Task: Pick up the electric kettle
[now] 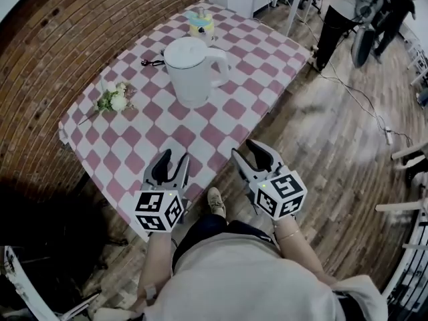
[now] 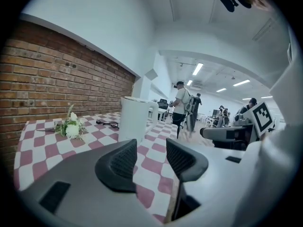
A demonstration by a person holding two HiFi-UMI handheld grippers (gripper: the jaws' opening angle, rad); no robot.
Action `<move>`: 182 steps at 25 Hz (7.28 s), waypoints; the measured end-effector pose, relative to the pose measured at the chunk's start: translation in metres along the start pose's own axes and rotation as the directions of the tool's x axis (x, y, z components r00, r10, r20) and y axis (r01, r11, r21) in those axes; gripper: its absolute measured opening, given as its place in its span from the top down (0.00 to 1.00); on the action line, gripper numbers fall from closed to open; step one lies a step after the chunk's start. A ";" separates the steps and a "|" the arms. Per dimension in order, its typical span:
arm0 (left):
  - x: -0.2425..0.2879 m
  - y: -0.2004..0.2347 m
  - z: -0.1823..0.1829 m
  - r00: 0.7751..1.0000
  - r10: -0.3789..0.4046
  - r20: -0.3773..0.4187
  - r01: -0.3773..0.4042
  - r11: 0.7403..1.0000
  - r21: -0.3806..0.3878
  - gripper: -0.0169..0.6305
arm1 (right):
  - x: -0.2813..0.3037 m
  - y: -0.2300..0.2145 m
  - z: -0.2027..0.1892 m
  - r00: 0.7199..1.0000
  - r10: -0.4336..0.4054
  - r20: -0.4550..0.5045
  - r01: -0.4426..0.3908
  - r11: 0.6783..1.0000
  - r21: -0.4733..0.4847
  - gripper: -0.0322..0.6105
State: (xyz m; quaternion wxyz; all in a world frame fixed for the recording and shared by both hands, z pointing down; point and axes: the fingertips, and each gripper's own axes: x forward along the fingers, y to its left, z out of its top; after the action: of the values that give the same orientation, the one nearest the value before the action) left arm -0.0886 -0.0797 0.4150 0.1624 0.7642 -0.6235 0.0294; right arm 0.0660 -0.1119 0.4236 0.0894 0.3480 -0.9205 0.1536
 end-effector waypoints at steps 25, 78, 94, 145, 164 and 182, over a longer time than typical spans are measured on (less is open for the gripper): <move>0.090 0.068 0.040 0.997 -0.071 0.022 0.072 0.997 -0.035 0.63 | 0.090 -0.053 0.042 0.995 -0.092 -0.048 0.090 0.995 -0.045 0.63; 0.215 0.112 0.035 0.913 -0.340 -0.227 0.379 0.912 0.158 0.36 | 0.246 -0.144 0.062 0.986 -0.026 -0.163 -0.010 0.977 -0.215 0.70; 0.233 0.102 0.040 0.849 -0.475 -0.230 0.511 0.849 0.134 0.35 | 0.265 -0.160 0.071 0.988 -0.032 -0.149 -0.006 0.969 -0.248 0.72; 0.133 0.037 0.146 0.909 -0.413 0.059 0.388 0.890 0.240 0.35 | 0.175 -0.097 0.184 0.998 0.015 0.066 -0.001 0.978 -0.209 0.72; 0.100 0.022 0.136 0.913 -0.390 0.122 0.378 0.919 0.113 0.35 | 0.144 -0.081 0.158 0.998 0.060 0.030 -0.055 0.986 -0.158 0.73; 0.094 0.020 0.119 0.928 -0.351 0.122 0.342 0.935 0.092 0.34 | 0.144 -0.078 0.138 0.995 0.097 0.001 -0.096 0.983 -0.157 0.73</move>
State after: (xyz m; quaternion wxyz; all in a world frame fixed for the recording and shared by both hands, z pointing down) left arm -0.1059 -0.2053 0.3296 0.0956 0.8676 -0.4871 -0.0305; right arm 0.0039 -0.3031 0.3507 0.1052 0.2956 -0.9459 0.0832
